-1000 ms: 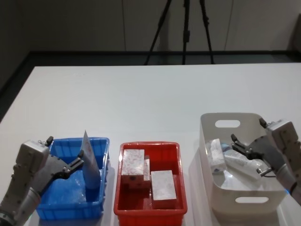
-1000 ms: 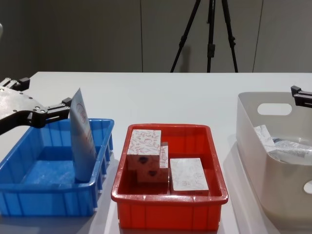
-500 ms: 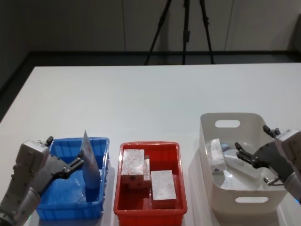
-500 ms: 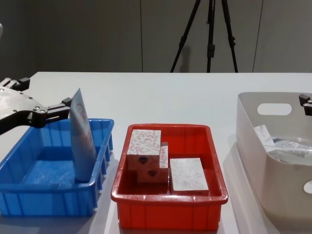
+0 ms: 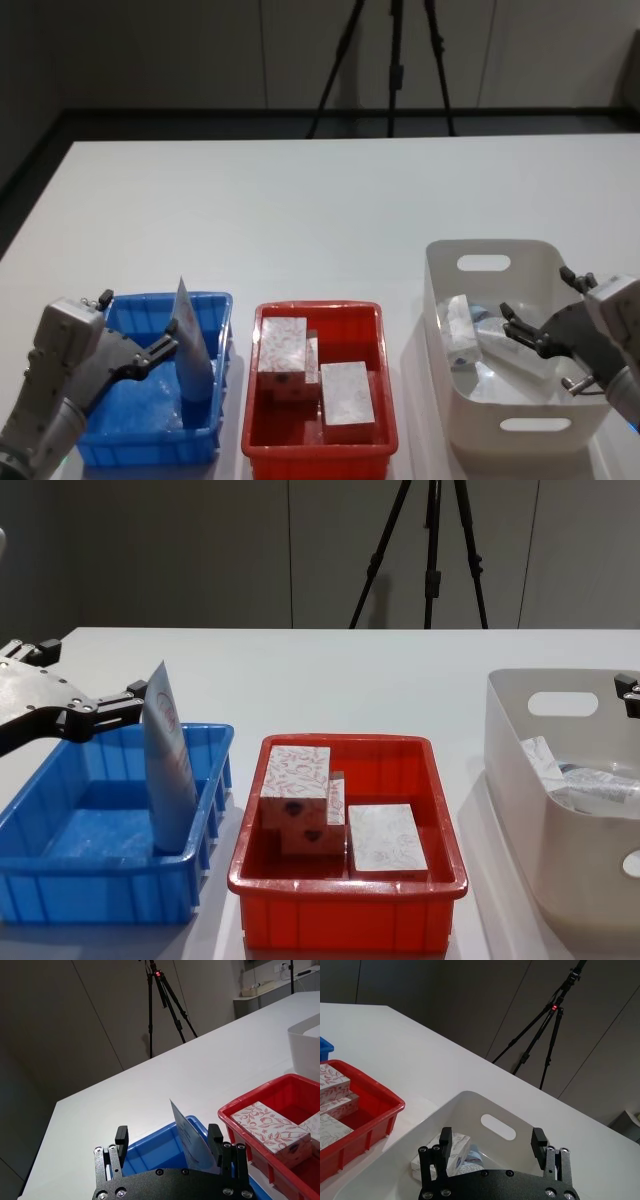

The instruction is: Bimanual collaborative sorting of washing and personal care products

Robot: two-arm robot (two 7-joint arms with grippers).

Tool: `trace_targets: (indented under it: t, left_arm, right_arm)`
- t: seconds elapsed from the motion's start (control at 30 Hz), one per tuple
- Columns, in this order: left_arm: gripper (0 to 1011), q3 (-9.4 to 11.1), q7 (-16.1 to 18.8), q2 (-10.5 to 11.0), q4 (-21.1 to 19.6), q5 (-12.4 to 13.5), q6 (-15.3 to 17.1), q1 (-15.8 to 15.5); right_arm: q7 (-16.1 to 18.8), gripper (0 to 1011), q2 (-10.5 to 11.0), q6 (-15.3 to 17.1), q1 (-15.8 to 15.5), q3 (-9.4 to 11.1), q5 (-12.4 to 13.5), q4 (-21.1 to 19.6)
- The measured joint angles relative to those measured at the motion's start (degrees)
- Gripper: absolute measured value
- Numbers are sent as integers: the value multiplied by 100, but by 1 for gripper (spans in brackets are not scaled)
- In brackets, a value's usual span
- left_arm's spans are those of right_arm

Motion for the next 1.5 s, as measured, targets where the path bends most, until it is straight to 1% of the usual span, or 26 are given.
trace_targets:
  t: [1.5]
  left_arm:
    - [1001,0,0,0,0,0,0,0]
  right_arm:
    - [3,999,1,4,2,5,-2,5]
